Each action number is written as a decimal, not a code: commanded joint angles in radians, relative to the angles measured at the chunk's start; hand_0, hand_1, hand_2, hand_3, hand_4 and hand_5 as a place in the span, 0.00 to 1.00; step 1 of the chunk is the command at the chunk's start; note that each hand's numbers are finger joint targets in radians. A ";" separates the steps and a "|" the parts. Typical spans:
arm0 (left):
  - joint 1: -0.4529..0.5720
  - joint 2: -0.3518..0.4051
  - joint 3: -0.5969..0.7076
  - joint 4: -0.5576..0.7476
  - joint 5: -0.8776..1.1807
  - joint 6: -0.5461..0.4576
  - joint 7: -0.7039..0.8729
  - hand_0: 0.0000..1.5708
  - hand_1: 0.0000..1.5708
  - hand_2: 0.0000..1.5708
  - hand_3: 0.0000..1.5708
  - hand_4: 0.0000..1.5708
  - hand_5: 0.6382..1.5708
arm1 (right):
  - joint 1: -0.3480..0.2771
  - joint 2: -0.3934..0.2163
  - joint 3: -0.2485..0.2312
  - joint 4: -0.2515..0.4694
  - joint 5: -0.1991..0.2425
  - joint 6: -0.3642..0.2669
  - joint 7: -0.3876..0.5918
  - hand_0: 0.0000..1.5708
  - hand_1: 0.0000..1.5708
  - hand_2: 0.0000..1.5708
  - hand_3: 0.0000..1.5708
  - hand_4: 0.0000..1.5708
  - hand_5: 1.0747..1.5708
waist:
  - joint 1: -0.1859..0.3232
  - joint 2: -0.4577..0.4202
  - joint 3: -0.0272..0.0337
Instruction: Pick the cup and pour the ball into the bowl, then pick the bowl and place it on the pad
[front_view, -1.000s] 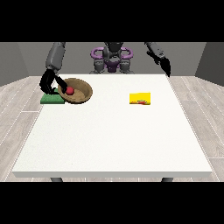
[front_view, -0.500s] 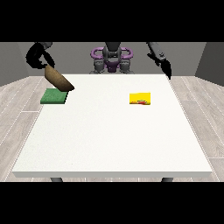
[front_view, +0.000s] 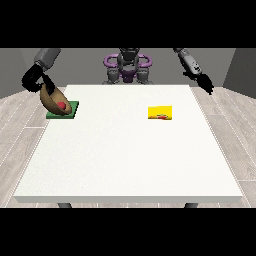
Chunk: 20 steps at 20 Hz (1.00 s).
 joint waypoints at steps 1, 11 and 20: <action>-0.030 0.080 0.057 -0.055 0.073 -0.074 -0.002 0.00 0.00 0.00 0.00 0.53 0.59 | 0.012 -0.004 -0.086 0.126 -0.026 -0.065 -0.123 1.00 1.00 1.00 1.00 0.90 0.98 | 0.036 0.102 0.0105; 0.006 0.100 0.095 -0.118 0.131 -0.104 -0.018 0.00 0.00 0.00 0.00 0.55 0.56 | -0.020 0.118 -0.262 0.247 -0.206 -0.051 -0.198 1.00 1.00 1.00 0.81 0.47 0.63 | 0.011 0.184 0.0120; 0.071 0.179 0.147 -0.150 0.195 -0.176 0.022 0.00 0.00 0.00 0.00 0.55 0.57 | -0.101 -0.020 -0.436 0.349 -0.348 0.059 -0.149 0.00 0.00 0.37 0.00 0.00 0.35 | 0.003 0.164 0.0095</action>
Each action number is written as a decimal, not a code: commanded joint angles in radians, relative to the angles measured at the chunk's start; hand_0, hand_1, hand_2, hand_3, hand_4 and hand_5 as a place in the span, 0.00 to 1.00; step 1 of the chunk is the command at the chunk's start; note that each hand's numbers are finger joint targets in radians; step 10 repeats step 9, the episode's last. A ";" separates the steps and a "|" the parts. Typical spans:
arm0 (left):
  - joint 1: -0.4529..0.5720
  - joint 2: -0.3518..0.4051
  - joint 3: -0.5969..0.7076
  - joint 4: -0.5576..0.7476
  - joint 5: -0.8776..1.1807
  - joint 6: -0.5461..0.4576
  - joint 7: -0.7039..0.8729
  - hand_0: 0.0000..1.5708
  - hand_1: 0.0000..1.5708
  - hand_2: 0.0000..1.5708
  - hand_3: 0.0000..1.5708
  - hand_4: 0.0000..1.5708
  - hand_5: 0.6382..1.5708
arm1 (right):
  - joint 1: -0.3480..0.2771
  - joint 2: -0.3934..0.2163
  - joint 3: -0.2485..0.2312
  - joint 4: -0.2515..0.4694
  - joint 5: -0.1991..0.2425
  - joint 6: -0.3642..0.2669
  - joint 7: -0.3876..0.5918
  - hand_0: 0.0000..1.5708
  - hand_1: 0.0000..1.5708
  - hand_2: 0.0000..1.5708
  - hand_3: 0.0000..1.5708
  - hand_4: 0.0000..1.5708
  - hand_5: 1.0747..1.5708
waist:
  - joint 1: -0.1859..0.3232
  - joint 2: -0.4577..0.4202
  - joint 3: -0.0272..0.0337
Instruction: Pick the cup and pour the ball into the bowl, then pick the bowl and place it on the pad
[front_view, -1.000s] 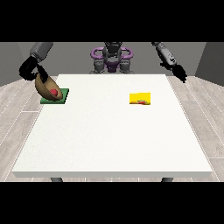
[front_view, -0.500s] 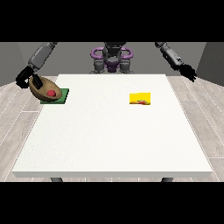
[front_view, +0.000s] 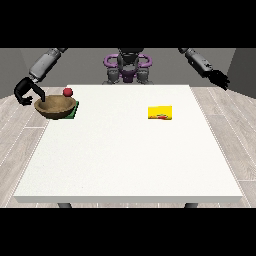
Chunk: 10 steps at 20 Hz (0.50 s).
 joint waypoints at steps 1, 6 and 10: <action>-0.016 0.038 0.016 -0.001 0.033 -0.024 0.073 0.00 0.00 0.00 0.00 0.55 0.57 | -0.039 -0.019 -0.017 0.025 -0.016 0.028 0.049 0.00 0.00 0.34 0.00 0.00 0.36 | -0.002 -0.035 0.0034; 0.029 0.006 0.004 -0.035 0.034 -0.023 0.041 0.00 0.00 0.00 0.00 0.56 0.62 | -0.065 -0.062 -0.046 0.043 -0.044 0.103 0.028 0.00 0.00 0.28 0.00 0.00 0.44 | -0.007 -0.017 0.0031; 0.064 -0.013 -0.001 0.032 0.005 -0.006 0.011 0.00 0.00 0.00 0.00 0.56 0.62 | -0.064 0.030 -0.049 -0.017 -0.089 0.191 -0.032 0.00 0.00 0.07 0.24 0.32 0.60 | -0.022 -0.115 0.0017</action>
